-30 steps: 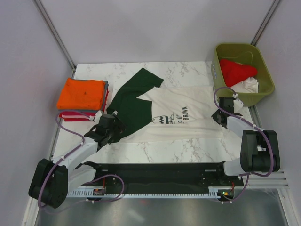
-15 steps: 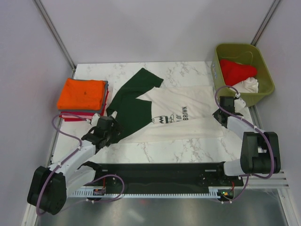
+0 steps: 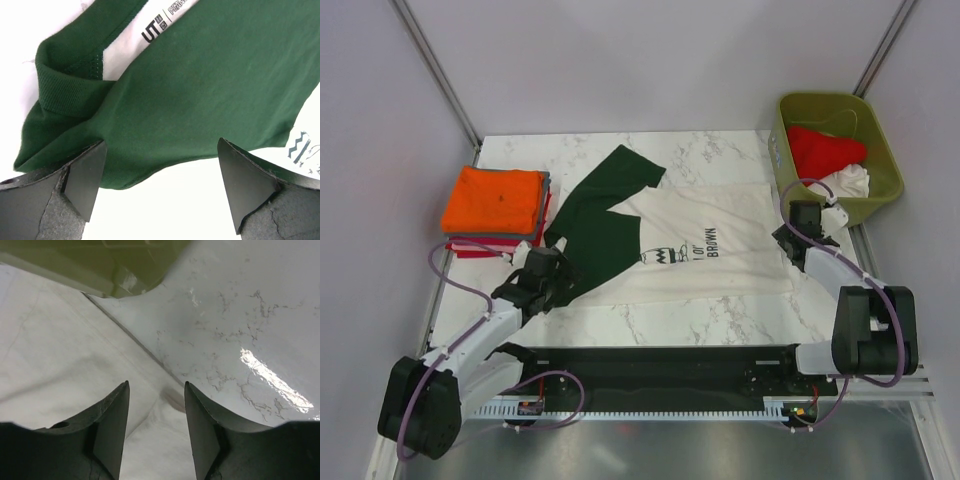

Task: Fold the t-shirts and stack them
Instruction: Fold the tshirt

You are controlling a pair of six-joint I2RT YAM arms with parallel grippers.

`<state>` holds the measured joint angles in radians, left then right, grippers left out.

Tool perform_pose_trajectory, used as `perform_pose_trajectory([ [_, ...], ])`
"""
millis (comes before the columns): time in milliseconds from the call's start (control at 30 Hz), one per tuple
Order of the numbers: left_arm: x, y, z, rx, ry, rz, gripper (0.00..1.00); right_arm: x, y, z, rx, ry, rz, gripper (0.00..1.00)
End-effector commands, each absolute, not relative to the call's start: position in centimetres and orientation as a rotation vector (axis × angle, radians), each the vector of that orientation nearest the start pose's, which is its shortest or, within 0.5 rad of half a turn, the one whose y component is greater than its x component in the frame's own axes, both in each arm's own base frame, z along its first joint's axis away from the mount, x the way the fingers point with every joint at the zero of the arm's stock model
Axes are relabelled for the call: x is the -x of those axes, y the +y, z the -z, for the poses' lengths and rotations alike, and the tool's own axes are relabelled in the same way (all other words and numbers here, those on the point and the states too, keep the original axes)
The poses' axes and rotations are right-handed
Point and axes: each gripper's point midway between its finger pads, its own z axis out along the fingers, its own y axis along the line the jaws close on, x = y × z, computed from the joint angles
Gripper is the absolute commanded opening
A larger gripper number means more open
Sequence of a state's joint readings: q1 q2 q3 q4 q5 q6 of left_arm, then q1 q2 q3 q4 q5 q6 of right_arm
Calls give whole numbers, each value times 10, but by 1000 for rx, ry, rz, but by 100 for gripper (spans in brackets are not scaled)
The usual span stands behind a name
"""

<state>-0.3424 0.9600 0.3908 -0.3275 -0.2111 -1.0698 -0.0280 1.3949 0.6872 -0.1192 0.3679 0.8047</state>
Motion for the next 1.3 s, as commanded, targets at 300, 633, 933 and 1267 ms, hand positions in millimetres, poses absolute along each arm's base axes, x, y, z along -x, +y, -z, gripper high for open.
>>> perform_pose_trajectory([
  [300, -265, -94, -129, 517, 2207, 406, 100, -388, 4, -177, -628, 1886, -80, 59],
  [633, -339, -128, -202, 376, 2011, 534, 100, -458, 40, -215, -347, 1980, -50, 82],
  [933, -460, -154, -216, 303, 2059, 444, 100, -504, 51, -188, -241, 2108, -15, 75],
  [1267, -583, -173, -178, 303, 2082, 515, 96, -534, 24, -157, -264, 2149, 224, 63],
])
